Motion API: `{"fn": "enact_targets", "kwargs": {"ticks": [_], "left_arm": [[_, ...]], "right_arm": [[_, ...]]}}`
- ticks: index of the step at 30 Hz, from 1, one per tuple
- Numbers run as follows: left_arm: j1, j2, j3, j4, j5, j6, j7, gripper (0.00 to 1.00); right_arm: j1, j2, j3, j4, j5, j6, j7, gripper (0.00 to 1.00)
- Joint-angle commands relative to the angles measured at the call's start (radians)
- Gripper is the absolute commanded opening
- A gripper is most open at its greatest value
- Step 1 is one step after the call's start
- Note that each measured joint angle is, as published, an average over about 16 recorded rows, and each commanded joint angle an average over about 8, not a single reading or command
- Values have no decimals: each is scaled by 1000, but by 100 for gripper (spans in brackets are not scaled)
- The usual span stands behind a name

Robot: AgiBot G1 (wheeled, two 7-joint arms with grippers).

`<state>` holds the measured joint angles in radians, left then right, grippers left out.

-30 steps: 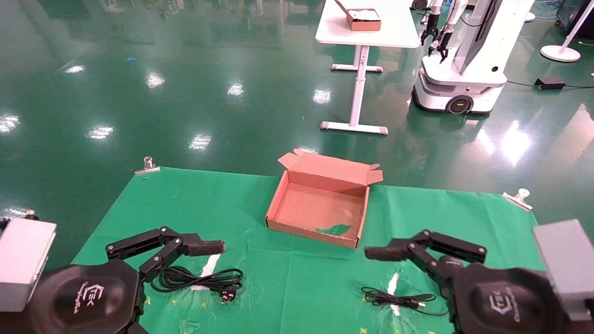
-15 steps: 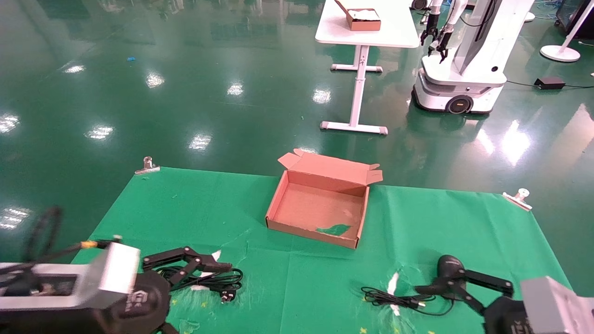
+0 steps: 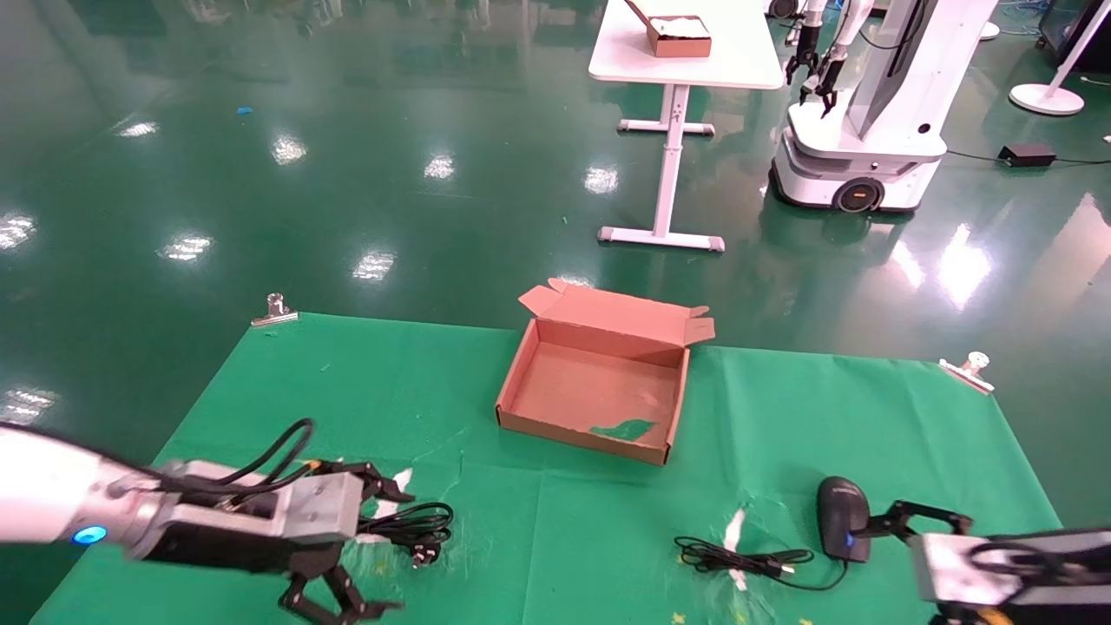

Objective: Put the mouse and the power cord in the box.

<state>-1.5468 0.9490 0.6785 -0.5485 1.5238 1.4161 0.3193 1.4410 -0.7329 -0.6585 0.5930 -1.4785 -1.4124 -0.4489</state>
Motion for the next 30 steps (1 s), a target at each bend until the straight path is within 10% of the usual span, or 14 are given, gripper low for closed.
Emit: {"fn": "enact_targets", "kwargs": {"ticks": [1,23,26,30], "left_arm": [[-37,43,24,87,56,-43,56,100],[-102,191,62,458,158,-313,299,99],[-105,194,61,472,155,-310,320,73],[-109,198,60,485,154,-304,346,23]], "right_arm": [[36,-50,-31,-63,-75,39,-56,100],[158,-341,-59,-509,-140,242,-343,100],[163,-348,-54,-530,-133,243,-356,98],[172,-349,-49,-549,-126,234,-368,53]]}}
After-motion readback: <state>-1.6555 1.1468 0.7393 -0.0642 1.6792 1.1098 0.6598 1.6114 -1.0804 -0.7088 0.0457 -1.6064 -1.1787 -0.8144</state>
